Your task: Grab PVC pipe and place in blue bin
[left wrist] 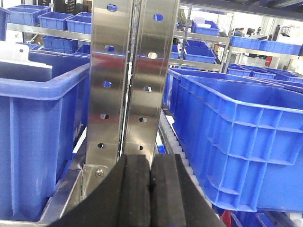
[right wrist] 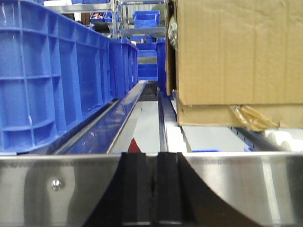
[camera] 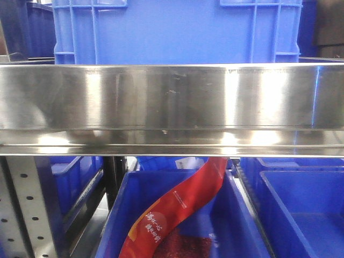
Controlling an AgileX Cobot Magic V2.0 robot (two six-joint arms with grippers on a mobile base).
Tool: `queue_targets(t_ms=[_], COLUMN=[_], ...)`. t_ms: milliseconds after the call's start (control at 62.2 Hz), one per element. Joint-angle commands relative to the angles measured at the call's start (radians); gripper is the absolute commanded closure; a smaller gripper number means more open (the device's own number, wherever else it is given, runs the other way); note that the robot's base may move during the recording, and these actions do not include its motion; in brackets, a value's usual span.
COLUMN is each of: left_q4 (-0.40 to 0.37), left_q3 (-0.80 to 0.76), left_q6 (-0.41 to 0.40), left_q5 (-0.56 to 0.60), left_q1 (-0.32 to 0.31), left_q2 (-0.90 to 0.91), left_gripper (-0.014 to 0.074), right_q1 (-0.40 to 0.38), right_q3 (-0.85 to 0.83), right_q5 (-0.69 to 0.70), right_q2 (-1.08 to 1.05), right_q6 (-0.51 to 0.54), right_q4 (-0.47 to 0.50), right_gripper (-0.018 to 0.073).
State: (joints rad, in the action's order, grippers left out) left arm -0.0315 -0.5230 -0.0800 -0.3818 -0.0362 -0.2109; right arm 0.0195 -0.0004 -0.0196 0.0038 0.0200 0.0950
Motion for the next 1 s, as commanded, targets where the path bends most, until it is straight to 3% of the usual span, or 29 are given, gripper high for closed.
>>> queue_targets(t_ms=[0,981], left_q4=[-0.001,-0.001], left_q3=[0.001,0.001], left_q6=[-0.003,-0.003], left_q5=[0.011,0.011], left_q1=[0.003,0.003], left_q2=[0.004,0.004], left_gripper=[0.0708,0.0708], right_q1=[0.001,0.001], right_q3=[0.000,0.000], right_q5=[0.063,0.079], right_q2=[-0.004,-0.004], right_q6=[-0.002,-0.002], right_q4=[-0.042,-0.045], right_gripper=[0.0727,0.0727])
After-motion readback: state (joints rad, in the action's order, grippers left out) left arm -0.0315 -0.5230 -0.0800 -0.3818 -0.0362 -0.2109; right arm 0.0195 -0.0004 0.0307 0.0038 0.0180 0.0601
